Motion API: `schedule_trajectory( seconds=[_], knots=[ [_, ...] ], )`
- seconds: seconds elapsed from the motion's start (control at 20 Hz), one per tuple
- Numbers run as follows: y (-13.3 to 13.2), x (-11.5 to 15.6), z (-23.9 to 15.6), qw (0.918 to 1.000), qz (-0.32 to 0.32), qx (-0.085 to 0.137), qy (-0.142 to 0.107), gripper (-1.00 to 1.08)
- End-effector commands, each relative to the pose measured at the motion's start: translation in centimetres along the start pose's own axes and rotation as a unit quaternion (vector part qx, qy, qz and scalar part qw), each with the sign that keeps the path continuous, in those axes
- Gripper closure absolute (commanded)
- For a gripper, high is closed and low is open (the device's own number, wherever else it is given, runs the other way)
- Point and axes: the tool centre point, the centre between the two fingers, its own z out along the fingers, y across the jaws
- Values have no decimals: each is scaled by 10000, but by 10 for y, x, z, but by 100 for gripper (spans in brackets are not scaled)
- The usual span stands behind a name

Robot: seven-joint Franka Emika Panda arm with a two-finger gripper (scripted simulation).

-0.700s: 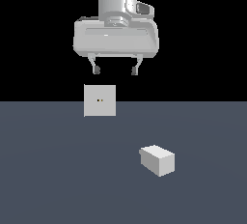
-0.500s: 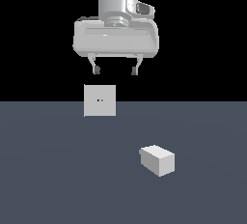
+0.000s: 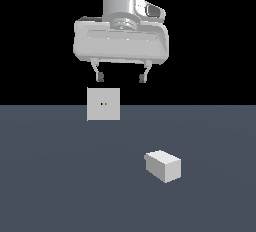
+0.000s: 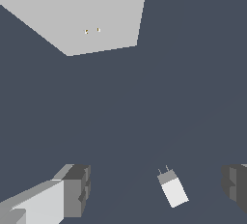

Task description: Plug the charger into the wall socket.

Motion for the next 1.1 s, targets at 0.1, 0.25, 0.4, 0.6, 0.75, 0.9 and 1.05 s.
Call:
schedule_trajectory(
  seconds=[0.1, 0.25, 0.4, 0.6, 0.75, 0.9, 1.05],
  knots=[
    [6, -18, 14, 9994, -348, -12, 4, -92],
    [11, -33, 26, 9979, -642, -21, 10, -92],
    [19, -49, 39, 9953, -968, -32, 16, -92],
    [30, -68, 56, 9904, -1381, -45, 24, -92],
    [39, -79, 67, 9864, -1641, -53, 30, -92],
    [46, -88, 76, 9827, -1849, -60, 34, -92],
    [52, -94, 83, 9796, -2008, -65, 37, -92]
  ],
)
